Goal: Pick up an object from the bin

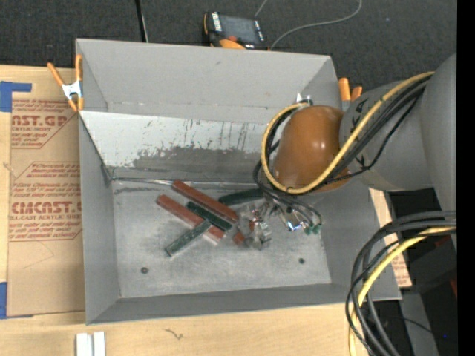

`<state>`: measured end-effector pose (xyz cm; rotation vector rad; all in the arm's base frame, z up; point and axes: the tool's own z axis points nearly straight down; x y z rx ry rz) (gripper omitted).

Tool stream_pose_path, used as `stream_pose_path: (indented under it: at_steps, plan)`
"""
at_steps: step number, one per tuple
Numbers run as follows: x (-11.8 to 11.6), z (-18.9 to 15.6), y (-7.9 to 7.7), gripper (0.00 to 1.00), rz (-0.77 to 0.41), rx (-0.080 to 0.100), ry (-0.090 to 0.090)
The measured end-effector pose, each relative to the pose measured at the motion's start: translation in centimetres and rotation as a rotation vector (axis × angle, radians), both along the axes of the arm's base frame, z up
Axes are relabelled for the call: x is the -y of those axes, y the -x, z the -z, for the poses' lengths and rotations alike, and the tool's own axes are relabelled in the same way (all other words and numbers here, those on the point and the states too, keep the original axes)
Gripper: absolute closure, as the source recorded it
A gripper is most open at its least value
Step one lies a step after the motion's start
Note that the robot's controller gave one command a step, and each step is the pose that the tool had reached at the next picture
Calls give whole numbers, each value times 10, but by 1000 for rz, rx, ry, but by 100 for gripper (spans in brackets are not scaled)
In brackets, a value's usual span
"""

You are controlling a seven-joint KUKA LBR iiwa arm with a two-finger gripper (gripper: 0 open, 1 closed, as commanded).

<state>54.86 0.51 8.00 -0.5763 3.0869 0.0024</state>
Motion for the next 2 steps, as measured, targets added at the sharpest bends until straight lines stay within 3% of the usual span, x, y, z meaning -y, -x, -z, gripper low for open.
stream_pose_path:
  at_steps: [1,2]
  plan:
    - [0,0,0,0,-1,0,0]
    - [13,10,-10,0,38,2,-1]
